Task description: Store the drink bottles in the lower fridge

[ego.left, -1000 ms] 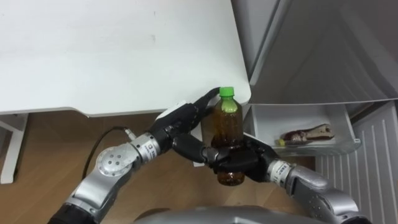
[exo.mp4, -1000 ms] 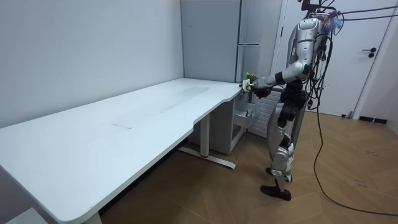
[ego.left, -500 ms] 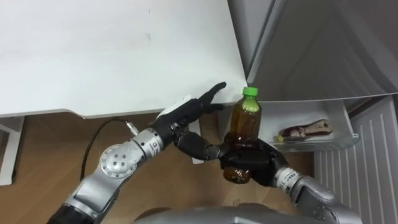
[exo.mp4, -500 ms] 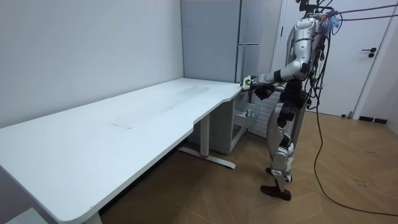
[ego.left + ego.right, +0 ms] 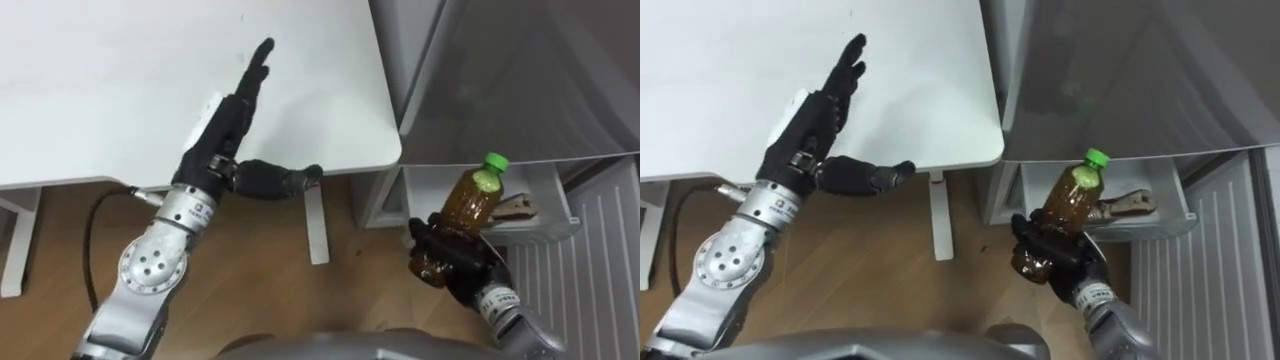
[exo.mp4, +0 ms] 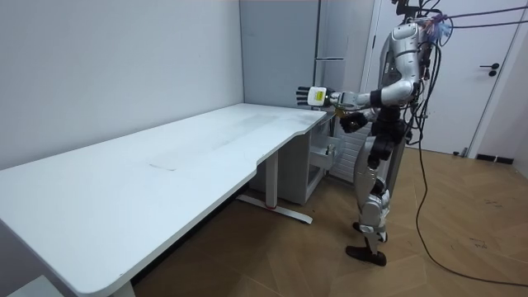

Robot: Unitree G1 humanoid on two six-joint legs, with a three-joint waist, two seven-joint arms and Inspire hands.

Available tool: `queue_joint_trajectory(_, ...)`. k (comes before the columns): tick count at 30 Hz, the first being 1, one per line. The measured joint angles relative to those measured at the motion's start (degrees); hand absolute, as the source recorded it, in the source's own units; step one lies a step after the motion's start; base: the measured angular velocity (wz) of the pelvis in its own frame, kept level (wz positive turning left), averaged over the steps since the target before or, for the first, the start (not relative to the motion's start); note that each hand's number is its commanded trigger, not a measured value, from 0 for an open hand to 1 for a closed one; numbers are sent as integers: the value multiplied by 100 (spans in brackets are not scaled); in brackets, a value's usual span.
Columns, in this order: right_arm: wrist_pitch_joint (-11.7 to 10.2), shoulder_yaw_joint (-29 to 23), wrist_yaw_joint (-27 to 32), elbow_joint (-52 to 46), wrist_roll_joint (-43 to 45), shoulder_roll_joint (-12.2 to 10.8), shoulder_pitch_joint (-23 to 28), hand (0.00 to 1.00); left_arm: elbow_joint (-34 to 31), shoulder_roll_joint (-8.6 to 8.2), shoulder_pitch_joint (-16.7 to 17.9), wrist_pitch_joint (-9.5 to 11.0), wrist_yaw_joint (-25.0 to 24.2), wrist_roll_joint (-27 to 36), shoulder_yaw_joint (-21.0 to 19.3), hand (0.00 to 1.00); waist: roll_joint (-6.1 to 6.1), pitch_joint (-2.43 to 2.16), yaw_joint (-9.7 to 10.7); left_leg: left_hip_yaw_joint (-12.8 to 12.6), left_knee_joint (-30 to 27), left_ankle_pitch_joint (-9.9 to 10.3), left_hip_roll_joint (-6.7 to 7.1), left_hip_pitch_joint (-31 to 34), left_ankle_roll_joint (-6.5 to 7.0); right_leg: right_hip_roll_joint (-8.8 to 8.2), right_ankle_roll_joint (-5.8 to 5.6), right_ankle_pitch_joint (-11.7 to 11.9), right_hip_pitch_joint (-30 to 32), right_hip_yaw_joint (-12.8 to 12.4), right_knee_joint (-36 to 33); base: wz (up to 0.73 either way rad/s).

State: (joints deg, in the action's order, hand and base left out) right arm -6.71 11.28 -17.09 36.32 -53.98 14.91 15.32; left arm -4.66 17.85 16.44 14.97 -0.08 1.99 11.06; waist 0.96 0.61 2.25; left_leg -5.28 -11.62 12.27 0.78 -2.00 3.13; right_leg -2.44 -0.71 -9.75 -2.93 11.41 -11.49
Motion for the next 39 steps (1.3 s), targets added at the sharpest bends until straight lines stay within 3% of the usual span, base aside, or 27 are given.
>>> queue_joint_trajectory(6, -28, -296, 160, 613, -194, -14, 1, 100, 3, -83, 233, 147, 520, -43, -569, 0, 32, -32, -163, 122, -20, -3, 22, 34, -1, -11, 3, 2, -67, 139, 79, 11)
queue_joint_trajectory(13, -34, -480, 431, 627, -200, -22, 153, 100, 80, -136, 541, 169, 792, -45, -693, 0, -17, -38, -315, 243, -13, -3, 39, 32, -1, -30, 2, 2, -114, 299, 92, 8)
queue_joint_trajectory(17, -80, -619, 476, 637, -199, -54, 284, 100, 502, -178, 685, 175, 1224, -275, -908, 0, -75, -41, -433, 293, -10, -3, 51, -38, -1, -30, -6, -4, -187, 311, 99, 4)
queue_joint_trajectory(22, -79, -873, 623, 731, -198, -69, 438, 100, 709, -191, 1322, 173, 1854, -277, -1586, 0, -154, -57, -469, 400, 22, -3, 77, -71, 3, -54, -19, -12, -253, 453, 99, 9)
queue_joint_trajectory(25, -75, -968, 868, 733, -255, -99, 589, 100, 885, -344, 1397, 173, 2243, -267, -1962, 0, -190, -74, -765, 403, 3, -2, 84, -57, 4, -61, -21, -13, -251, 512, 110, -1)
queue_joint_trajectory(29, -76, -1051, 1101, 734, -449, -132, 623, 100, 1060, -395, 1537, 175, 2723, -229, -2248, 0, -223, -87, -929, 514, -77, 2, 103, 2, 8, -80, -24, -17, -262, 642, 99, 14)
queue_joint_trajectory(33, -70, -1146, 1281, 727, -465, -124, 632, 100, 1473, -401, 1666, 173, 3175, 611, -2305, 0, -295, -76, -941, 721, -114, -9, 203, 35, 22, -154, -45, -108, -294, 787, 103, 25)
queue_joint_trajectory(39, -14, -1236, 1456, 737, -769, -122, 680, 100, 2097, -410, 1954, 170, 3448, 1612, -2452, 0, -350, -74, -1070, 702, -54, -33, 201, -68, 15, -207, -38, -191, -309, 788, 57, 3)
